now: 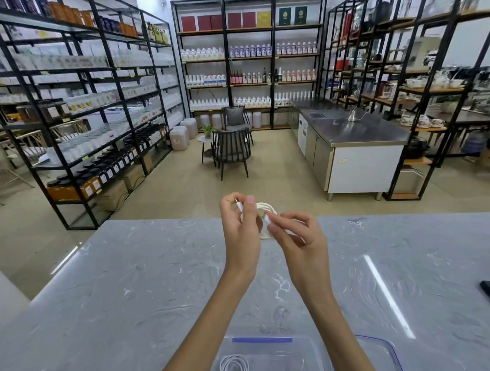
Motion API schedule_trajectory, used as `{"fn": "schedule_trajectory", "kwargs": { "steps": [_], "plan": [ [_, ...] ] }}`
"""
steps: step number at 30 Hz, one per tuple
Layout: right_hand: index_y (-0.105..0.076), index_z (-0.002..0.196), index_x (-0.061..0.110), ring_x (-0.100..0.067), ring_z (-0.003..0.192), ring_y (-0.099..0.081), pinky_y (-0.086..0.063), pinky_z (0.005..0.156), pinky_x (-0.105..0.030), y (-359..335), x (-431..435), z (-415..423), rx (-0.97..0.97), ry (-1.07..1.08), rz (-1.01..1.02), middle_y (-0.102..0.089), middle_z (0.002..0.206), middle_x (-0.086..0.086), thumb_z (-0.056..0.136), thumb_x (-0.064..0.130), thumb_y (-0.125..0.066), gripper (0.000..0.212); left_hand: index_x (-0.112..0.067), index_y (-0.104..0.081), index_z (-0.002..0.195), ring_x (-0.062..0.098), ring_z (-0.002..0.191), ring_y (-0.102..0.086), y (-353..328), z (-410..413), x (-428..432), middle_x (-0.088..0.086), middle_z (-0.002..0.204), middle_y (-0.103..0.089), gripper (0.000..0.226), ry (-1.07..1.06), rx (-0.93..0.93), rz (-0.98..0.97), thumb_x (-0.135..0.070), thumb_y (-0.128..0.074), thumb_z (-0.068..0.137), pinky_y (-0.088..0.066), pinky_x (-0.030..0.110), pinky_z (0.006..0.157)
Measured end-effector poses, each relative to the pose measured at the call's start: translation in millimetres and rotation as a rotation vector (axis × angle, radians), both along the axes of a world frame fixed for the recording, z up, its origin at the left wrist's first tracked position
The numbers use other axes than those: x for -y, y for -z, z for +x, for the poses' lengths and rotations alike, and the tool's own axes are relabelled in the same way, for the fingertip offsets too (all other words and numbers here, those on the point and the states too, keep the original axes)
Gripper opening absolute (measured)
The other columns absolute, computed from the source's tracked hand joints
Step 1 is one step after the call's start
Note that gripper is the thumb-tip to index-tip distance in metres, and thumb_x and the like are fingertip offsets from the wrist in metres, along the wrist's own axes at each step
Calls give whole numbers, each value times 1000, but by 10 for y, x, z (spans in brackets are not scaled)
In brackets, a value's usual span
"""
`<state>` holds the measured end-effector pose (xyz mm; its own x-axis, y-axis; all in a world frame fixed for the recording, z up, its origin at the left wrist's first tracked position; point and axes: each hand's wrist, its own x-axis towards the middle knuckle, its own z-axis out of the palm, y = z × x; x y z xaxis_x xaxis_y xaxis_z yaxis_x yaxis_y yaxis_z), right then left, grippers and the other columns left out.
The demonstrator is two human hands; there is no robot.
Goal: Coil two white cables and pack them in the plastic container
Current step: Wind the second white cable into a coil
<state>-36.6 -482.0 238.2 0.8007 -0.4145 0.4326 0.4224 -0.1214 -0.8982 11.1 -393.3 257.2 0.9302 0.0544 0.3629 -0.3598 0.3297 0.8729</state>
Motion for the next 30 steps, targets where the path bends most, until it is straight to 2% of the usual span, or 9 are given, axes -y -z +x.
{"fn": "schedule_trajectory", "kwargs": {
  "steps": [3, 5, 8, 12, 15, 18, 20, 23, 30],
  "plan": [
    [-77, 97, 32, -6, 93, -66, -56, 74, -17, -24, 9, -9, -19, -30, -29, -67, 107, 0, 85, 4, -71, 31, -22, -46, 95, 7, 57, -56, 12, -26, 2, -3, 70, -59, 7, 89, -10, 2, -22, -47, 103, -46, 19, 52],
    [-71, 97, 29, -13, 78, -69, -60, 68, -26, -54, 51, -14, -63, -42, 20, -70, 94, 1, 82, 7, -75, 27, -22, -44, 95, 4, 52, -51, 21, -19, -10, 0, 68, -55, 8, 99, -1, 51, -22, -46, 103, -44, 20, 51],
    [-55, 100, 26, -7, 66, -64, -62, 63, -35, -90, 102, 15, -154, -30, 71, -65, 90, -2, 79, 9, -76, 34, -23, -43, 96, 1, 54, -42, 42, -7, -7, -4, 70, -42, 8, 43, 69, 162, -24, -44, 104, -39, 17, 53],
    [-55, 106, 36, -1, 66, -58, -49, 55, -14, -91, 52, 88, -154, 199, -145, -60, 80, 5, 80, 16, -65, 34, -27, -41, 97, 7, 59, -51, 51, -85, 70, 8, 79, -49, 9, 68, 157, 250, -35, -43, 100, -43, 20, 52],
    [-62, 115, 37, -2, 78, -61, -50, 64, -11, -99, 94, 113, -159, 193, -261, -65, 93, 13, 82, 18, -62, 38, -27, -41, 98, 11, 58, -57, 29, -96, 100, 15, 81, -54, 8, 130, 142, 235, -33, -43, 101, -45, 23, 47],
    [-75, 96, 27, -7, 80, -70, -58, 75, -28, -132, 213, 132, -248, -88, -98, -77, 88, 6, 82, 14, -65, 21, -18, -42, 101, 0, 53, -46, 12, -35, 40, -3, 68, -46, 7, 68, 108, 239, -24, -42, 104, -40, 15, 52],
    [-76, 98, 18, -11, 81, -72, -57, 75, -27, -153, 318, 103, -286, -252, 157, -78, 88, -2, 83, 13, -73, 16, -15, -43, 101, -1, 49, -39, 6, 31, -40, -9, 60, -40, 8, 41, 24, 223, -23, -42, 105, -35, 15, 51],
    [-76, 99, 11, -16, 85, -73, -58, 76, -23, -153, 454, 57, -261, -406, 515, -77, 93, -10, 82, 2, -71, 20, -15, -43, 100, 5, 49, -36, -8, 89, -156, -11, 53, -37, 9, 39, -71, 171, -23, -44, 104, -35, 21, 53],
    [-74, 110, 16, -13, 79, -67, -59, 84, -31, -143, 430, 20, -274, -508, 478, -67, 81, 0, 74, 7, -73, 37, -13, -44, 100, 6, 47, -35, -14, 8, -125, -11, 56, -37, 9, 129, -111, 55, -21, -49, 102, -40, 20, 47]
  ]
}}
